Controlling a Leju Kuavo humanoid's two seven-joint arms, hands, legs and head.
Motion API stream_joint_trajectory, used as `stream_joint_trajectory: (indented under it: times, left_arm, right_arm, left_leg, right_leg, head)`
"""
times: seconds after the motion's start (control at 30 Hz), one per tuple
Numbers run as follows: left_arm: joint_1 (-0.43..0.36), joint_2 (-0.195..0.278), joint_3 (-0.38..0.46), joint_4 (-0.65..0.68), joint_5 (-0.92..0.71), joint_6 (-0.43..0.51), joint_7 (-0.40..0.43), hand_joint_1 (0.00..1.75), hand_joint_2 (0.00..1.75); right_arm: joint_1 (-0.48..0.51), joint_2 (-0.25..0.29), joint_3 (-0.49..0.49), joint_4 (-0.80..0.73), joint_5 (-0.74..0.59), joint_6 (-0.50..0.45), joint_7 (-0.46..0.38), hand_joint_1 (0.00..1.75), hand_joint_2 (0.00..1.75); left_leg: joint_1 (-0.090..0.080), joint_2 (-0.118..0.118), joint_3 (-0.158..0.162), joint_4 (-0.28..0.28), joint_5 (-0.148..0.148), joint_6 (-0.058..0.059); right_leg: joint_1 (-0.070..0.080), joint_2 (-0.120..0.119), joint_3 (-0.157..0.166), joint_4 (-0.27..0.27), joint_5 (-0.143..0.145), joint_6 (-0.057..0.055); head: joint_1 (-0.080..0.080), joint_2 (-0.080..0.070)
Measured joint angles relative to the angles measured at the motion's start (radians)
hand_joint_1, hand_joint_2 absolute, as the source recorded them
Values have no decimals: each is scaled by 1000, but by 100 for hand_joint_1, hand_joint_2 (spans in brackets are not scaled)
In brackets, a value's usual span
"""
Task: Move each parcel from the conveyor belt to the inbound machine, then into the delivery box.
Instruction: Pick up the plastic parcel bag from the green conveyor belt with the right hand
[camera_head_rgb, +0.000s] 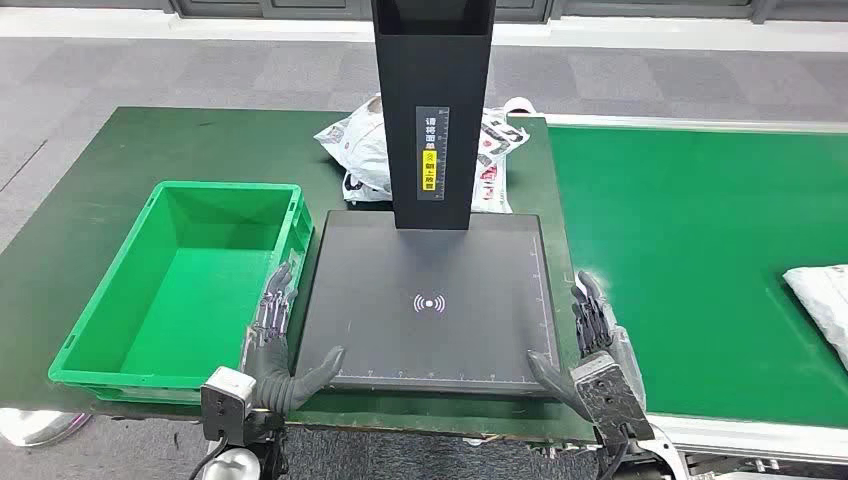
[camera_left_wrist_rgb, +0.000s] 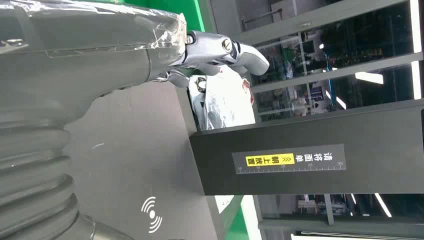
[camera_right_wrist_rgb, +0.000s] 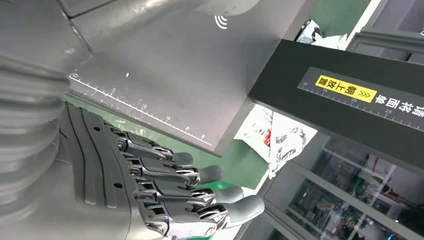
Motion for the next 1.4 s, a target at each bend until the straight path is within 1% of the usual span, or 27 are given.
stream_joint_trajectory:
  times: [0.43,1.27,1.4]
  left_arm:
    - [12,-3,7,-10,-4,0,7,0,175]
    - [14,-8,14,-10,-6,-2,7,0,175]
    - [14,-8,14,-10,-7,-4,7,0,175]
  right_arm:
    - [-3,12,0,0,9,7,1,0,175]
    - [-3,13,0,0,14,15,1,0,175]
    - [-15,13,-14,9,44,-1,29,0,175]
  left_leg:
    - [0,0,0,0,0,0]
    - [0,0,0,0,0,0]
    - [0,0,0,0,0,0]
  right_leg:
    - [0,0,0,0,0,0]
    - [0,0,0,0,0,0]
    - [0,0,0,0,0,0]
  head:
    - [0,0]
    - [0,0]
    - [0,0]
